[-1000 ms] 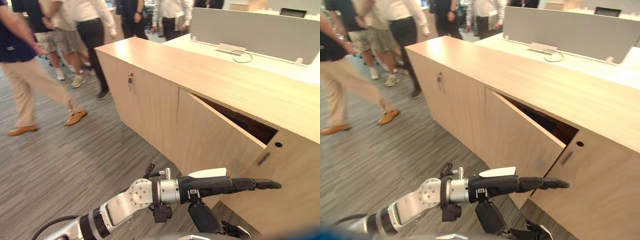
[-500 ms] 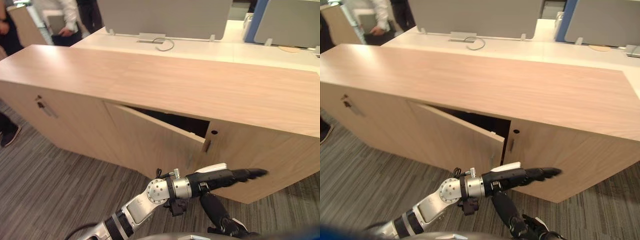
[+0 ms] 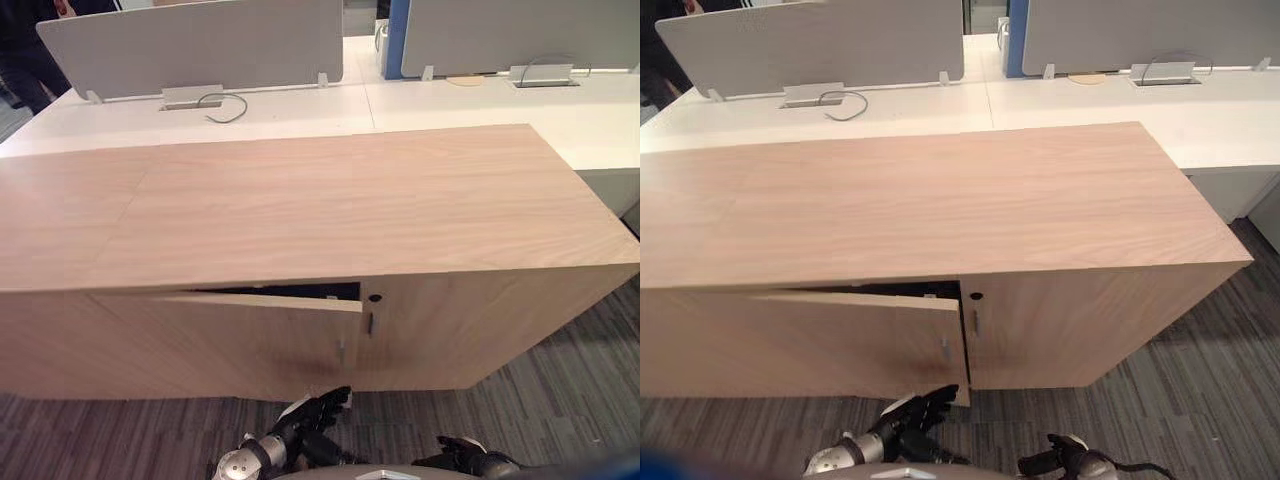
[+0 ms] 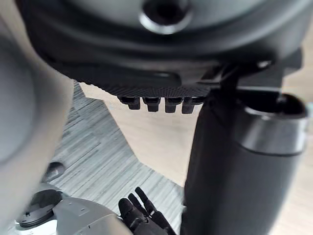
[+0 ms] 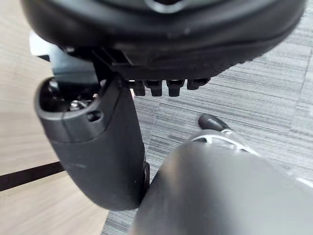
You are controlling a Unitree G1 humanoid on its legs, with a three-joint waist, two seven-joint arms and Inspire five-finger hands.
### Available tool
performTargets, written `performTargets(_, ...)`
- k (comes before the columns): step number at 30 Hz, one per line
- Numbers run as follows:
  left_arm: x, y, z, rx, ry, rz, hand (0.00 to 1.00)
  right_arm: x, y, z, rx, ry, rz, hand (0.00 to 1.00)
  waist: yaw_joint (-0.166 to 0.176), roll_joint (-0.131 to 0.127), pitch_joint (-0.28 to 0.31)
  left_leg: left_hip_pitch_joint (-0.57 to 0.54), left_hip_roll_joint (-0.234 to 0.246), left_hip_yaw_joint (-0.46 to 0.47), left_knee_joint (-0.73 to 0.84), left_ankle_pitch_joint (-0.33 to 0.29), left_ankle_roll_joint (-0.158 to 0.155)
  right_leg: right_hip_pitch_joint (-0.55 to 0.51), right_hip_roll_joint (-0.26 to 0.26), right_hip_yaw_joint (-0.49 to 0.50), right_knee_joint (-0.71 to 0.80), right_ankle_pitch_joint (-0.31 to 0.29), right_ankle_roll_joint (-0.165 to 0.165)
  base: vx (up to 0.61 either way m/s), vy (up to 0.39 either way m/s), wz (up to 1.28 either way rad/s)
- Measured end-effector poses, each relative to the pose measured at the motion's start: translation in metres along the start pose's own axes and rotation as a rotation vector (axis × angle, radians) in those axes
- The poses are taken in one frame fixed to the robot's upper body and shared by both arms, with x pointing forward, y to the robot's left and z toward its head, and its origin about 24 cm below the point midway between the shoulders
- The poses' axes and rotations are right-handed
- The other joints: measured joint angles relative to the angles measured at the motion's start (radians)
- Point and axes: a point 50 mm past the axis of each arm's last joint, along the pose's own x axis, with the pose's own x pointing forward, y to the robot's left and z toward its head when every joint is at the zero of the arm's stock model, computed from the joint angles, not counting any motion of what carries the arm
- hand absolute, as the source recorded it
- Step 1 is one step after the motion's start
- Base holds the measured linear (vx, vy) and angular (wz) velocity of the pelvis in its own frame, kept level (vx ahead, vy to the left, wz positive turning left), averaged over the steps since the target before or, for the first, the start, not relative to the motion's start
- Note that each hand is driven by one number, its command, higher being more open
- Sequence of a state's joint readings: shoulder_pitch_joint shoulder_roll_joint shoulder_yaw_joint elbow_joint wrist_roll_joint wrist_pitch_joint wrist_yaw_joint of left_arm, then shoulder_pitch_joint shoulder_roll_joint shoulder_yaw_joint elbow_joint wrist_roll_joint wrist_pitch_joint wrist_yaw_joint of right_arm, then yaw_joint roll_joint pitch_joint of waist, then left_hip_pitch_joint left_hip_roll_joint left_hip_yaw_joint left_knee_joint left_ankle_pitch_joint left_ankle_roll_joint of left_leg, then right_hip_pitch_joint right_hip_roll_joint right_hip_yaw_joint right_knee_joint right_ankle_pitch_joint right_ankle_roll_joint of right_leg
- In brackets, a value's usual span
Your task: Walk over to the cabinet, pick up the folder, carry it to the office cabinet, place the folder inside the office cabinet, then close the office cabinet door
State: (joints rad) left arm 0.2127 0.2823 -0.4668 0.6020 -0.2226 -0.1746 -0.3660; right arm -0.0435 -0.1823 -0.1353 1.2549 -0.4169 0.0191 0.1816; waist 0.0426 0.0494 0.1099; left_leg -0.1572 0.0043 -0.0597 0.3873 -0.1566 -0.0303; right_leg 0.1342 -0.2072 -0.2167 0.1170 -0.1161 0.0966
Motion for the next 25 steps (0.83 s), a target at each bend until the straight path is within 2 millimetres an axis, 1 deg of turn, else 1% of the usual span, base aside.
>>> performTargets(1, -0.003, 0.008, -0.004, -0.033, 0.014, 0.040, 1.00, 0.001, 0.007, 0.005, -0.001, -0.020, 0.019, 1.00, -0.012, -0.019, -0.004, 0.016, -0.005, 0.008, -0.027, 0.005, 0.008, -0.007, 0.003, 0.023, 0.002, 0.000, -0.001, 0.17, 0.198, -0.27)
performTargets(3, -0.008, 0.018, -0.011, -0.080, 0.030, 0.093, 1.00, 0.002, 0.012, 0.010, -0.022, -0.048, 0.039, 1.00, -0.011, -0.036, -0.012, 0.040, -0.009, 0.038, -0.073, 0.013, 0.021, -0.022, 0.002, 0.040, -0.001, -0.003, -0.009, 0.10, 0.024, -0.35)
performTargets(4, -0.011, 0.021, -0.015, -0.107, 0.039, 0.116, 1.00, 0.002, 0.016, 0.011, -0.045, -0.060, 0.048, 1.00, -0.010, -0.048, -0.022, 0.055, -0.012, 0.053, -0.103, 0.019, 0.029, -0.026, 0.003, 0.050, -0.015, -0.003, -0.010, 0.13, -0.018, -0.44)
performTargets(6, -0.015, 0.029, -0.024, -0.174, 0.059, 0.183, 1.00, 0.001, 0.020, 0.010, -0.047, -0.070, 0.059, 1.00, -0.015, -0.064, -0.034, 0.087, -0.022, 0.065, -0.174, 0.048, 0.034, -0.023, 0.004, 0.062, -0.047, -0.003, -0.011, 0.12, -0.076, -0.25)
performTargets(7, -0.015, 0.031, -0.029, -0.225, 0.066, 0.228, 1.00, 0.002, 0.021, 0.010, -0.045, -0.068, 0.060, 1.00, -0.021, -0.072, -0.039, 0.107, -0.021, 0.064, -0.227, 0.075, 0.033, -0.022, 0.008, 0.063, -0.059, -0.003, -0.011, 0.08, -0.116, -0.06)
performTargets(8, -0.014, 0.031, -0.031, -0.249, 0.068, 0.249, 1.00, 0.001, 0.022, 0.009, -0.044, -0.068, 0.061, 1.00, -0.023, -0.071, -0.040, 0.117, -0.020, 0.062, -0.249, 0.087, 0.034, -0.021, 0.011, 0.062, -0.063, -0.003, -0.012, 0.08, -0.204, 0.06)
performTargets(9, -0.012, 0.031, -0.036, -0.300, 0.077, 0.298, 1.00, 0.001, 0.022, 0.008, -0.041, -0.068, 0.061, 1.00, -0.025, -0.061, -0.038, 0.141, -0.008, 0.051, -0.296, 0.110, 0.028, -0.011, 0.026, 0.059, -0.073, -0.004, -0.015, 0.05, -0.184, 0.11)
performTargets(10, -0.011, 0.031, -0.039, -0.326, 0.085, 0.329, 1.00, 0.001, 0.021, 0.007, -0.042, -0.065, 0.058, 1.00, -0.025, -0.057, -0.042, 0.155, 0.000, 0.047, -0.320, 0.120, 0.025, -0.007, 0.036, 0.058, -0.073, -0.007, -0.019, 0.05, -0.187, 0.10)
performTargets(11, -0.011, 0.031, -0.040, -0.342, 0.090, 0.350, 1.00, 0.001, 0.020, 0.006, -0.043, -0.062, 0.056, 1.00, -0.025, -0.058, -0.045, 0.163, 0.008, 0.046, -0.335, 0.125, 0.023, -0.004, 0.043, 0.058, -0.073, -0.010, -0.026, 0.04, -0.149, 0.04)
performTargets(13, -0.011, 0.029, -0.045, -0.391, 0.099, 0.412, 1.00, 0.001, 0.019, 0.003, -0.042, -0.055, 0.047, 1.00, -0.023, -0.050, -0.050, 0.198, 0.030, 0.042, -0.373, 0.136, 0.009, 0.016, 0.065, 0.057, -0.075, -0.015, -0.034, 0.04, -0.164, 0.02)
performTargets(15, -0.012, 0.028, -0.051, -0.456, 0.106, 0.486, 1.00, 0.001, 0.019, 0.003, -0.044, -0.050, 0.034, 1.00, -0.023, -0.045, -0.054, 0.230, 0.055, 0.038, -0.414, 0.147, -0.006, 0.029, 0.090, 0.057, -0.075, -0.025, -0.051, 0.03, -0.186, -0.01)
performTargets(16, -0.012, 0.028, -0.052, -0.465, 0.107, 0.500, 1.00, 0.001, 0.019, 0.003, -0.043, -0.050, 0.032, 1.00, -0.023, -0.045, -0.054, 0.234, 0.061, 0.038, -0.423, 0.148, -0.008, 0.029, 0.096, 0.056, -0.075, -0.026, -0.053, 0.03, -0.153, -0.03)
performTargets(17, -0.012, 0.028, -0.053, -0.493, 0.106, 0.524, 1.00, 0.001, 0.019, 0.002, -0.036, -0.047, 0.029, 1.00, -0.023, -0.046, -0.053, 0.241, 0.069, 0.037, -0.438, 0.155, -0.016, 0.027, 0.104, 0.056, -0.075, -0.028, -0.056, 0.03, -0.087, 0.00)
performTargets(20, -0.016, 0.030, -0.058, -0.540, 0.115, 0.601, 1.00, 0.000, 0.019, -0.005, 0.008, -0.034, 0.024, 1.00, -0.023, -0.048, -0.054, 0.248, 0.073, 0.035, -0.451, 0.156, -0.016, 0.030, 0.108, 0.057, -0.075, -0.029, -0.057, 0.03, -0.032, 0.01)
performTargets(22, -0.019, 0.032, -0.061, -0.574, 0.120, 0.645, 1.00, 0.000, 0.021, -0.006, 0.016, -0.033, 0.024, 1.00, -0.023, -0.055, -0.055, 0.252, 0.071, 0.038, -0.455, 0.156, -0.016, 0.031, 0.106, 0.058, -0.075, -0.028, -0.057, 0.04, 0.016, 0.00)
performTargets(24, -0.023, 0.035, -0.064, -0.603, 0.125, 0.689, 1.00, 0.000, 0.027, -0.006, 0.022, -0.034, 0.031, 1.00, -0.023, -0.073, -0.059, 0.262, 0.068, 0.039, -0.456, 0.155, -0.016, 0.041, 0.102, 0.058, -0.075, -0.028, -0.057, 0.00, 0.000, 0.00)
performTargets(25, -0.024, 0.036, -0.065, -0.608, 0.125, 0.698, 1.00, 0.001, 0.028, -0.007, 0.025, -0.033, 0.032, 1.00, -0.023, -0.076, -0.062, 0.263, 0.067, 0.041, -0.456, 0.155, -0.016, 0.042, 0.102, 0.058, -0.075, -0.028, -0.057, 0.00, 0.000, 0.00)
